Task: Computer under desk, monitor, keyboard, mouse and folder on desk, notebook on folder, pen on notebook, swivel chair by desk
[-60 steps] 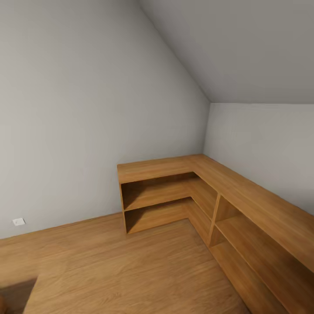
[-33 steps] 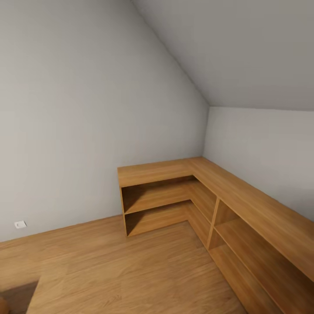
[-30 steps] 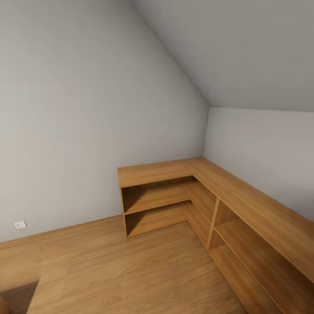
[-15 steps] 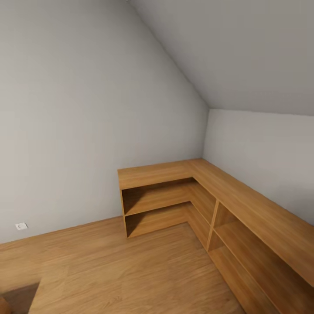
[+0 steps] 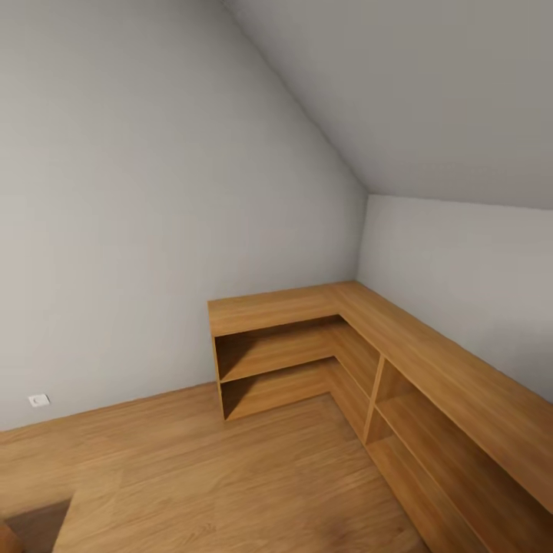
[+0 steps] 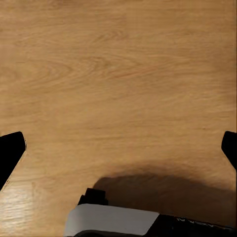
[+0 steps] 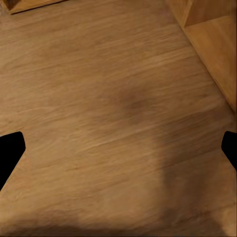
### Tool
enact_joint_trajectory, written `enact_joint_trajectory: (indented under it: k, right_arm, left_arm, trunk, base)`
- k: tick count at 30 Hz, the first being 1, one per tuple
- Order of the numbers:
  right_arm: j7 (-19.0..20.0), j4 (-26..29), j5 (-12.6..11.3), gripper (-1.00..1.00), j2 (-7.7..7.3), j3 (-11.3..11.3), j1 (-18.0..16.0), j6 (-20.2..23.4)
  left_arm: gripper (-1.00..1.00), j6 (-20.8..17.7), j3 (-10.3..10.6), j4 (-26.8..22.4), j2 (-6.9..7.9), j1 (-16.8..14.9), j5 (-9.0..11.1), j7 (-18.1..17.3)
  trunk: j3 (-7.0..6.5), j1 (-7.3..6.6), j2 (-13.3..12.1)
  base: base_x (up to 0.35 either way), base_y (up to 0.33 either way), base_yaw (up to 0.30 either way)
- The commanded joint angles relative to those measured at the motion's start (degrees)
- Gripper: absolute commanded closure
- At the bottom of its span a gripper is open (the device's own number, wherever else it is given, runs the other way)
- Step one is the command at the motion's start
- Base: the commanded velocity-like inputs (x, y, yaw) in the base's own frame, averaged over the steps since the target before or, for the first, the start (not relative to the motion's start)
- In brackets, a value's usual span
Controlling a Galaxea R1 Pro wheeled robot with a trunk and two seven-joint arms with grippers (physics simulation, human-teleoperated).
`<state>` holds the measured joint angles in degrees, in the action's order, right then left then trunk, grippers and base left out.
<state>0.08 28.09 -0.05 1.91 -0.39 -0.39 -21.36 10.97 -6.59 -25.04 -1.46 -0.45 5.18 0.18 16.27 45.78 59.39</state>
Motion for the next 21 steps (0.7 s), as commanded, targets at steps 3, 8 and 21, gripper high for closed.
enact_joint_trajectory:
  k: [3,8,21]
  right_arm:
    - [0.01,0.36,-0.07,-1.0,0.05,0.0,-0.13,-1.07]
    - [0.01,0.14,0.0,-1.0,0.3,0.14,-0.22,-5.14]
    - [-0.07,-2.79,0.3,-1.0,0.38,0.28,-0.25,-8.84]
  left_arm:
    - [-1.0,2.85,-2.58,-0.04,0.14,-0.05,2.73,-0.27]
    - [-1.0,6.67,-5.09,0.33,0.41,-0.07,4.6,-0.54]
    - [-1.0,12.88,-5.23,7.97,0.5,-0.07,-1.81,-0.13]
  trunk:
    - [0.07,-0.01,0.03]
    - [0.07,-0.01,0.03]
    - [0.07,-0.01,0.03]
  base:
    - [0.0,0.0,0.0]
    - [0.0,0.0,0.003]
    - [0.0,0.0,0.228]
